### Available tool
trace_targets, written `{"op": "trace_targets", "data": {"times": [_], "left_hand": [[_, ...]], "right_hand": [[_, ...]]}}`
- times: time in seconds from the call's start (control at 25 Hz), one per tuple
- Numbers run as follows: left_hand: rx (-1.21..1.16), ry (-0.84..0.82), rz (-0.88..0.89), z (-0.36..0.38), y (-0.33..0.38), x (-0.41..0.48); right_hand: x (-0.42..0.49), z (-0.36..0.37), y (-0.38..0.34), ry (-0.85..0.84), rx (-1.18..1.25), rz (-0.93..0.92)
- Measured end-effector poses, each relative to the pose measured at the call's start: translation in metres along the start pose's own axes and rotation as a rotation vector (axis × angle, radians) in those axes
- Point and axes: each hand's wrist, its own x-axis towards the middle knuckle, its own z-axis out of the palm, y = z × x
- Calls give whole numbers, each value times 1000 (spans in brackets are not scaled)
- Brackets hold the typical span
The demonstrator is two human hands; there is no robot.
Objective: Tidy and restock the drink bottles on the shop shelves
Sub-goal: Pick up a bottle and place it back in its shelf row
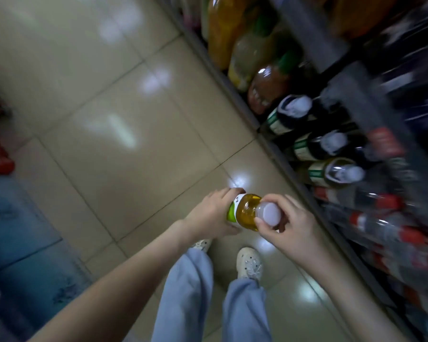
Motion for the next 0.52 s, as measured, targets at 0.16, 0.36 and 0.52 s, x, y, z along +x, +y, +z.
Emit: {"op": "trace_targets", "data": {"times": [0.16,0.36,0.52], "left_hand": [[-10,-46,18,-101,151,-43],[-403,-295,33,-158,276,-107],[-457,-375,93,-169,341,-145]], "right_hand": [[-45,-112,-95,282,354,79],[-109,-185,-177,331,837,320],[-169,-226,-213,350,898,312]]}}
